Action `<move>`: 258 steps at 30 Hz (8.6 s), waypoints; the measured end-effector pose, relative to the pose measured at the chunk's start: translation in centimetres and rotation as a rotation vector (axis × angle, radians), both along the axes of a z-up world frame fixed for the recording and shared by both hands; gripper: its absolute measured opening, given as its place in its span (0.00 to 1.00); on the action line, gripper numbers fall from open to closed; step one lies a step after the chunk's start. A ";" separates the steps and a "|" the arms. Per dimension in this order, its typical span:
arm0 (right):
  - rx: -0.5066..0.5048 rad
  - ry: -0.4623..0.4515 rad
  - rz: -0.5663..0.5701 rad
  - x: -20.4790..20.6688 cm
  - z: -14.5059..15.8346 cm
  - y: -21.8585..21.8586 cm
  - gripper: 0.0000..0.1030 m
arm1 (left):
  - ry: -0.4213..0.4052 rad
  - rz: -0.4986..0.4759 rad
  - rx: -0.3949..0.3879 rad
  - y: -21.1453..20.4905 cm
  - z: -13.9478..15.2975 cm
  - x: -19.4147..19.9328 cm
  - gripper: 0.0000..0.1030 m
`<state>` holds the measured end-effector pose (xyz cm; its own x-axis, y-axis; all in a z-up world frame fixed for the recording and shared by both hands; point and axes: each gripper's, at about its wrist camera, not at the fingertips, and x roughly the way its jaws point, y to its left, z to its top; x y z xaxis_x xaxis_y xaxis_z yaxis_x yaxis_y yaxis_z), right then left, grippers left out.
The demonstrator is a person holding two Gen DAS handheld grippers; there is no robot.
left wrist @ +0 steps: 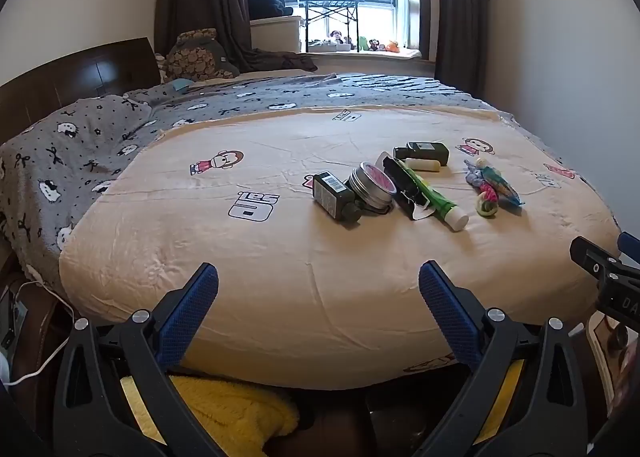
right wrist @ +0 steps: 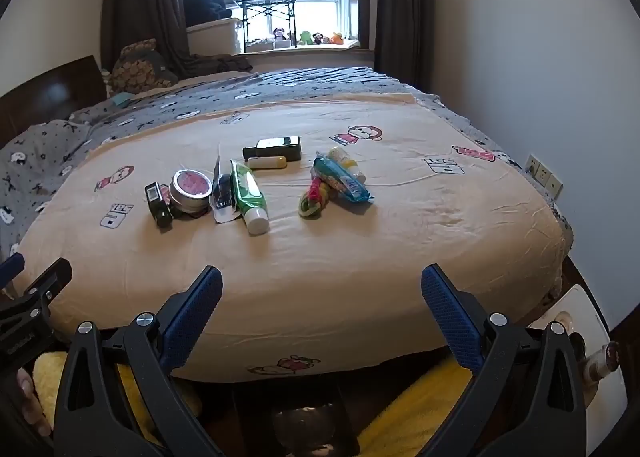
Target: Collect trash
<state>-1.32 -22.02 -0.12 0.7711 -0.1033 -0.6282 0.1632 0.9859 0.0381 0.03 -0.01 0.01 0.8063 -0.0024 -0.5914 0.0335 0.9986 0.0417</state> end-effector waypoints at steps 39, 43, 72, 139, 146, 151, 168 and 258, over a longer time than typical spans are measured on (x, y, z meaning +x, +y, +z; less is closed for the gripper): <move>-0.019 -0.014 0.018 0.2 0.4 1.0 0.97 | -0.025 -0.001 -0.036 0.2 1.1 0.5 0.92; -0.017 -0.020 0.016 0.1 0.4 1.0 0.97 | -0.024 -0.001 -0.038 0.3 1.1 0.5 0.92; -0.008 -0.029 0.019 -0.2 0.4 1.0 0.97 | -0.029 0.000 -0.041 0.0 1.1 0.3 0.92; 0.187 0.043 0.031 18.8 -9.8 -3.4 0.61 | 0.165 0.014 -0.043 -0.9 -7.9 20.6 0.67; 0.123 0.062 -0.004 20.0 -10.4 -3.7 0.46 | 0.170 0.049 -0.062 -0.4 -8.0 22.7 0.61; 0.138 0.049 0.015 19.1 -10.2 -4.7 0.26 | 0.178 0.036 -0.050 -0.2 -8.0 23.1 0.43; 0.108 -0.025 0.186 11.6 -6.0 -1.7 0.26 | 0.074 -0.130 -0.069 1.6 -5.0 13.5 0.26; -0.052 0.079 0.161 20.7 -8.2 -4.4 0.71 | 0.198 -0.122 -0.032 -1.6 -8.6 21.9 0.71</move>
<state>19.34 -26.41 -8.36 0.7287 -0.0165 -0.6847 0.0034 0.9998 -0.0204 21.92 -1.61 -8.62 0.6668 -0.1142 -0.7364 0.1584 0.9873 -0.0097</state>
